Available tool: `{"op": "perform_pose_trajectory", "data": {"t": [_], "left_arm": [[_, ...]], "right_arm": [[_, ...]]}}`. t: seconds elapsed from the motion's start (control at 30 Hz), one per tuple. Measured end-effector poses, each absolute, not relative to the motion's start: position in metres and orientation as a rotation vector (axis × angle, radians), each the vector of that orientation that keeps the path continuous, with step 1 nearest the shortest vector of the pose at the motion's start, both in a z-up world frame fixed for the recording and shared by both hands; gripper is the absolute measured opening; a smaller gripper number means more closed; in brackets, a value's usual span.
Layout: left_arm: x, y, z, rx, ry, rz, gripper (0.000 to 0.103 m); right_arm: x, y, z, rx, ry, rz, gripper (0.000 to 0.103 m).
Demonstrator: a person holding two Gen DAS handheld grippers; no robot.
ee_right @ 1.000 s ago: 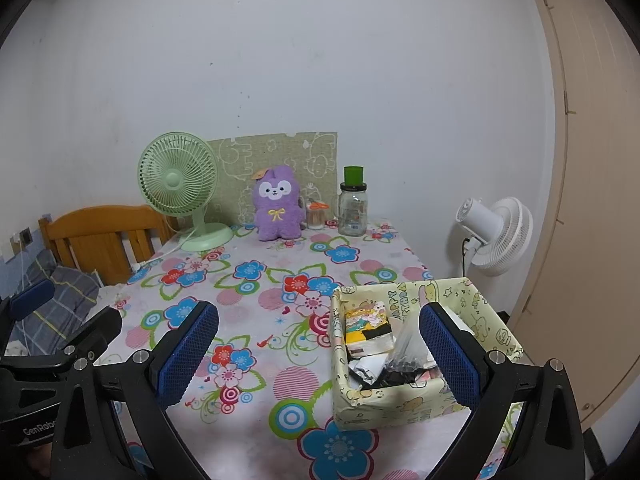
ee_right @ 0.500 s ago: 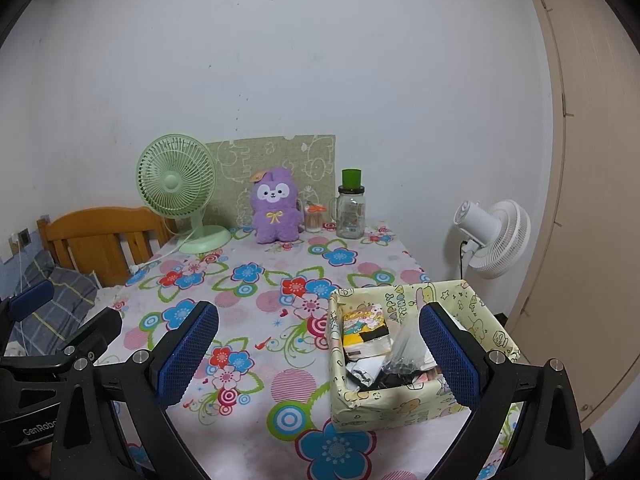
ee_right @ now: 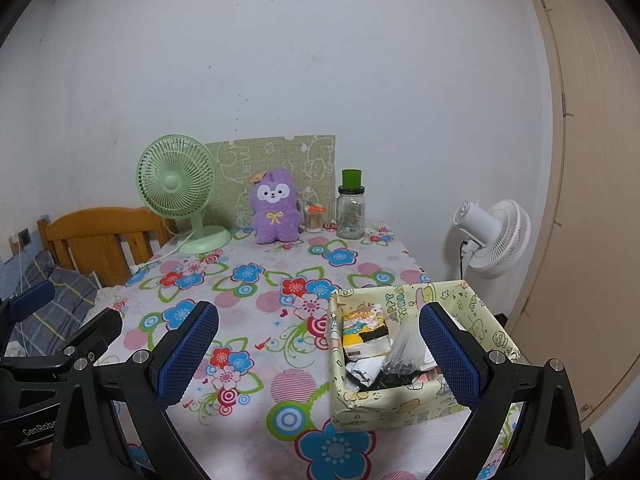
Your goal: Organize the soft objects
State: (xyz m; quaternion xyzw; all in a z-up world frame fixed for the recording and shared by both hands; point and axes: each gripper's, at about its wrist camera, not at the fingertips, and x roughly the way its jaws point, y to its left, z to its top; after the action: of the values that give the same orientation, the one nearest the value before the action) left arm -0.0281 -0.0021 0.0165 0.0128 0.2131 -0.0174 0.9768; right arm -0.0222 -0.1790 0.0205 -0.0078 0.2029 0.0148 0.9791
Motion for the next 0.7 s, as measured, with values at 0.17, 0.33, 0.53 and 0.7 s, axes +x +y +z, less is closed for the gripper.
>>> {"op": "perform_pose_trajectory", "data": {"t": [0.17, 0.33, 0.53, 0.7], "left_arm": [[-0.0275, -0.0025, 0.0166, 0.027, 0.429, -0.035, 0.103], [-0.0282, -0.0027, 0.0162, 0.026, 0.427, -0.038, 0.103], [-0.0279, -0.003, 0.0162, 0.027, 0.428, -0.038, 0.103], [-0.0278, -0.0024, 0.0161, 0.023, 0.432, -0.04, 0.103]], "right_arm": [[-0.0228, -0.1791, 0.0203, -0.016, 0.409, 0.029, 0.102], [-0.0233, -0.1794, 0.0206, -0.016, 0.409, 0.028, 0.102], [-0.0232, -0.1793, 0.0205, -0.016, 0.41, 0.026, 0.102], [-0.023, -0.1789, 0.0211, -0.018, 0.41, 0.024, 0.102]]}}
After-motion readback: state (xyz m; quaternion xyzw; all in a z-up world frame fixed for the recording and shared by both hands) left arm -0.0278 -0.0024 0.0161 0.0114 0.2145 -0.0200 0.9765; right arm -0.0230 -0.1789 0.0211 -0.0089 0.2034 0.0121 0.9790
